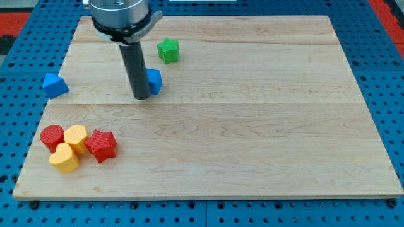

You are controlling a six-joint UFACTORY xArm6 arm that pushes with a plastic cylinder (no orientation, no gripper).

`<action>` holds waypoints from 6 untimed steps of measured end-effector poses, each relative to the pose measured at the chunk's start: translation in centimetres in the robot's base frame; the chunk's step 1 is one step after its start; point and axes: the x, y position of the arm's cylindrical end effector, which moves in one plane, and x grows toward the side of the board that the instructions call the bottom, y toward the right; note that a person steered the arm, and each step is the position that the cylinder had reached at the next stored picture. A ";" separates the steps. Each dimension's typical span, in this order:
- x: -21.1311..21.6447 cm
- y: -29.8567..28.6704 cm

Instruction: Push the cube at the center

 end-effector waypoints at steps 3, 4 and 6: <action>-3.2 3.5; -3.3 8.0; 2.2 6.1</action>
